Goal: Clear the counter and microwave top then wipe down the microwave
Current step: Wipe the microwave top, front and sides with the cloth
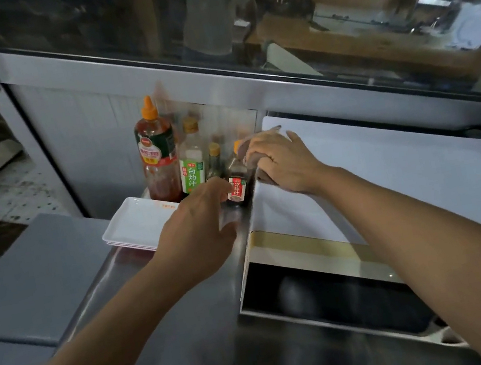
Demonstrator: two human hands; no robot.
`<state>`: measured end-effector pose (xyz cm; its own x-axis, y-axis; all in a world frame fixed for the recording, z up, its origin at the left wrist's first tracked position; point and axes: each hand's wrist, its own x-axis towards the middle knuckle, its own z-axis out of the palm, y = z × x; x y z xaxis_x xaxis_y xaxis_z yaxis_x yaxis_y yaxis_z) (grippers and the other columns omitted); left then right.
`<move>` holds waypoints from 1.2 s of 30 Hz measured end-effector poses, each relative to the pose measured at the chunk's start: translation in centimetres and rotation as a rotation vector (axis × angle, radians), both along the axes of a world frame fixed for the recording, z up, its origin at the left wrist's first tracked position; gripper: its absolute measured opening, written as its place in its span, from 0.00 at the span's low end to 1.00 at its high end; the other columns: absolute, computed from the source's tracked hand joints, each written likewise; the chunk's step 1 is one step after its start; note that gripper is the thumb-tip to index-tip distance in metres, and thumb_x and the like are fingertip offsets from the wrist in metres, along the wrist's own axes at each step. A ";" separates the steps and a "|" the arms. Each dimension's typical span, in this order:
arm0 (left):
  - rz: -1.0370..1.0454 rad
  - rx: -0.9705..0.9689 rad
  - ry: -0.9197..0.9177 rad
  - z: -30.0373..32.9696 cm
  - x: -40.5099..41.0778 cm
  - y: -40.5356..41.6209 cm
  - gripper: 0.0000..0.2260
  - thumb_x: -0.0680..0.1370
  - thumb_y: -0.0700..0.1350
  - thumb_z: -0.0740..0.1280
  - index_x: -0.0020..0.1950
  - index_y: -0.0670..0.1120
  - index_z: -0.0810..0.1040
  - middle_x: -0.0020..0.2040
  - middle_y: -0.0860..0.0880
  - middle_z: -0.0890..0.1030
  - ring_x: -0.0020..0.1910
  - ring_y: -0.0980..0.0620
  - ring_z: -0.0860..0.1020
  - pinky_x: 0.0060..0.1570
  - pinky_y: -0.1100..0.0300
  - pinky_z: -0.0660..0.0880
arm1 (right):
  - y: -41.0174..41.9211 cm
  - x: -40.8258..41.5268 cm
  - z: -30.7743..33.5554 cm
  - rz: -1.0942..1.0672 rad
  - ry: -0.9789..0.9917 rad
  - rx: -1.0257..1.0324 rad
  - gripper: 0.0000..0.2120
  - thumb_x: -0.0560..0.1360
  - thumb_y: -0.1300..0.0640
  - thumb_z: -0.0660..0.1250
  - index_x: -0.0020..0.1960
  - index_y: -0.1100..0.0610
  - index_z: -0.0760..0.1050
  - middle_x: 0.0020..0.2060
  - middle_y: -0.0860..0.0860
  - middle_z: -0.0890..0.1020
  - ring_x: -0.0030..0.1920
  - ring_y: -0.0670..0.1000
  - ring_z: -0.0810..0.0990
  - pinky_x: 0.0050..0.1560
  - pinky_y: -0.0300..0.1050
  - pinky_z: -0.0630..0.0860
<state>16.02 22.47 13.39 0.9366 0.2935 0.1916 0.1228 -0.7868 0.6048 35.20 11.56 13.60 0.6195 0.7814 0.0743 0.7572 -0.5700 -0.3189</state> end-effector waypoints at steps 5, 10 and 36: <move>0.017 0.036 -0.017 0.3 -1.2 1.2 0.19 0.74 0.43 0.70 0.62 0.50 0.69 0.60 0.51 0.75 0.57 0.48 0.76 0.54 0.48 0.75 | -1.4 -5.4 -0.3 0.160 0.044 -0.001 0.09 0.71 0.49 0.50 0.39 0.43 0.68 0.50 0.44 0.78 0.58 0.46 0.71 0.72 0.57 0.47; -0.067 0.046 -0.116 1.0 -2.5 1.4 0.18 0.72 0.39 0.72 0.60 0.44 0.72 0.57 0.46 0.78 0.53 0.46 0.78 0.52 0.49 0.76 | -3.5 -11.0 -0.3 0.194 -0.052 0.018 0.11 0.73 0.51 0.52 0.47 0.47 0.72 0.58 0.42 0.75 0.65 0.45 0.67 0.73 0.51 0.49; -0.139 0.014 -0.033 -0.1 -3.6 -0.2 0.16 0.76 0.40 0.66 0.62 0.45 0.69 0.57 0.45 0.77 0.54 0.46 0.75 0.54 0.49 0.74 | -4.6 -16.2 -2.8 -0.225 -0.537 -0.117 0.26 0.72 0.43 0.56 0.67 0.51 0.69 0.63 0.51 0.74 0.64 0.55 0.72 0.65 0.52 0.67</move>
<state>12.43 22.29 13.30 0.9610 0.1589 0.2263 -0.0074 -0.8033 0.5955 19.05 6.95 10.82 0.6701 0.6575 0.3445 0.6520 -0.7432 0.1501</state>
